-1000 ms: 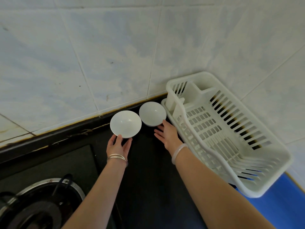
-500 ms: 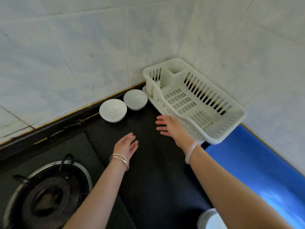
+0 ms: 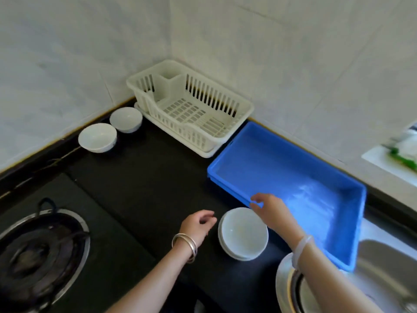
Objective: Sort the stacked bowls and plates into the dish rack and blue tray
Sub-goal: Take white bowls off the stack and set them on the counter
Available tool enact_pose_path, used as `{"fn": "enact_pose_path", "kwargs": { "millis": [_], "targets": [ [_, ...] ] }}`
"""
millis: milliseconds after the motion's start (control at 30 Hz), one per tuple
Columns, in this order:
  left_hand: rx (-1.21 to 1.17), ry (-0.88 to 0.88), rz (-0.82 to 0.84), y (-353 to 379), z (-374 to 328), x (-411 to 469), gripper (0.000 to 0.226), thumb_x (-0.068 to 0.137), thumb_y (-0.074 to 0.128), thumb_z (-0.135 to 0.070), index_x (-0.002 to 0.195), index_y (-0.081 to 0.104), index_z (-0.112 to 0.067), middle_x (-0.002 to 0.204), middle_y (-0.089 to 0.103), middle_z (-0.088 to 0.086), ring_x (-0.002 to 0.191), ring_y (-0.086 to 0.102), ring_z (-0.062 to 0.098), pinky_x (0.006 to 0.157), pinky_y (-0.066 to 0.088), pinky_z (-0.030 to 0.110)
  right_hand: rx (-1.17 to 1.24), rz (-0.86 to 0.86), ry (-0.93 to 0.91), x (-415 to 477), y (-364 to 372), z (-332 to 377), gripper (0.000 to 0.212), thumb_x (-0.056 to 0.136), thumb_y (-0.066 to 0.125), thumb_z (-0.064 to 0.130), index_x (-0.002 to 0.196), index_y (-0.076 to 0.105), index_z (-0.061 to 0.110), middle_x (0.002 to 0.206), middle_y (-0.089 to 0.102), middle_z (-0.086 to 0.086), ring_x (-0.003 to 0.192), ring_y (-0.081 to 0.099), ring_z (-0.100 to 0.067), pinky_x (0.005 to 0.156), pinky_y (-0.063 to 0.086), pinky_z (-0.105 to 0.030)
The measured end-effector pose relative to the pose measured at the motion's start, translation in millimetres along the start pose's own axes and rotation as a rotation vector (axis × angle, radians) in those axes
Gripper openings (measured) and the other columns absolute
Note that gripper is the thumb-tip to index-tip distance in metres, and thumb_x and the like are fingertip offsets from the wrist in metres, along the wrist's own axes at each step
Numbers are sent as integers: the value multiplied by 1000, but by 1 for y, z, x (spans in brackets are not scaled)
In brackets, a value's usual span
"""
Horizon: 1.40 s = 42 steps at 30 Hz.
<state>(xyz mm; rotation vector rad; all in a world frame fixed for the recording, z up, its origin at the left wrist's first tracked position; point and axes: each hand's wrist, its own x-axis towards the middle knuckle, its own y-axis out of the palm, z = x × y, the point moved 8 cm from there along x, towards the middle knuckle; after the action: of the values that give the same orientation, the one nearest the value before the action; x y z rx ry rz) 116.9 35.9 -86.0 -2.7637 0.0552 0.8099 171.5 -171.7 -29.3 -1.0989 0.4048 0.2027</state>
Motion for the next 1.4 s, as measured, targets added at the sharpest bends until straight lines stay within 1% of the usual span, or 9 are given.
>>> {"fn": "enact_pose_path", "kwargs": {
  "millis": [67, 200, 400, 567, 667, 833, 1033, 1233, 1400],
  "targets": [
    [149, 46, 13, 13, -4, -6, 33, 82, 65, -28, 114, 63, -21, 101, 63, -8, 99, 63, 13, 90, 51, 30, -26, -24, 28, -17, 3, -18, 25, 88, 59, 31, 109, 65, 18, 108, 64, -5, 103, 59, -25, 80, 44, -30],
    [278, 47, -20, 26, -3, -14, 41, 82, 64, -28, 122, 57, -22, 118, 60, -4, 106, 60, 16, 91, 48, 26, -33, -85, 37, -34, 9, -28, 13, 83, 63, 26, 89, 62, 15, 85, 63, -3, 79, 56, -24, 61, 35, -27],
    [285, 36, -40, 29, -4, -20, 41, 84, 61, -28, 124, 56, -21, 124, 58, 1, 111, 58, 18, 97, 49, 38, -200, -153, 14, -36, 11, -18, 8, 91, 46, 15, 93, 49, 9, 91, 64, -14, 81, 58, -33, 60, 32, -30],
    [193, 17, -41, 30, -1, -24, 37, 86, 59, -26, 122, 57, -19, 123, 59, 4, 107, 60, 21, 95, 50, 40, -217, -168, 12, -43, 4, -17, 11, 96, 40, 15, 90, 30, 16, 85, 61, -14, 68, 42, -29, 58, 32, -30],
    [184, 13, -53, 31, -2, -25, 37, 87, 58, -30, 122, 57, -18, 121, 57, 4, 107, 59, 21, 94, 50, 40, -175, -218, 25, -52, -7, -22, 3, 95, 40, 14, 93, 38, 14, 76, 56, -14, 68, 46, -31, 57, 33, -30],
    [260, 41, -146, 31, -9, -23, 35, 86, 59, -31, 119, 58, -18, 119, 55, 3, 108, 56, 18, 92, 46, 28, -10, -266, 83, -61, -25, -39, 11, 94, 44, 18, 100, 51, 11, 85, 62, -17, 74, 48, -32, 60, 35, -32],
    [344, 31, -233, 33, -17, -25, 26, 83, 62, -15, 109, 61, -19, 114, 59, 1, 101, 60, 17, 85, 49, 27, 132, -330, 111, -69, -42, -57, 6, 92, 49, 22, 87, 47, 20, 80, 64, -11, 74, 53, -30, 58, 33, -30],
    [325, 19, -310, 31, -27, -26, 22, 82, 61, -11, 101, 63, -20, 106, 63, 0, 90, 62, 14, 71, 47, 24, 189, -319, 145, -73, -45, -63, 6, 90, 52, 23, 85, 49, 23, 77, 65, -6, 70, 61, -28, 57, 37, -28],
    [231, 33, -275, 25, -35, -20, 20, 81, 61, -9, 97, 66, -19, 101, 67, 0, 85, 60, 11, 72, 45, 23, 264, -337, 141, -79, -55, -62, 5, 88, 55, 20, 83, 54, 20, 72, 65, -4, 64, 65, -25, 65, 56, -37]
  ]
}}
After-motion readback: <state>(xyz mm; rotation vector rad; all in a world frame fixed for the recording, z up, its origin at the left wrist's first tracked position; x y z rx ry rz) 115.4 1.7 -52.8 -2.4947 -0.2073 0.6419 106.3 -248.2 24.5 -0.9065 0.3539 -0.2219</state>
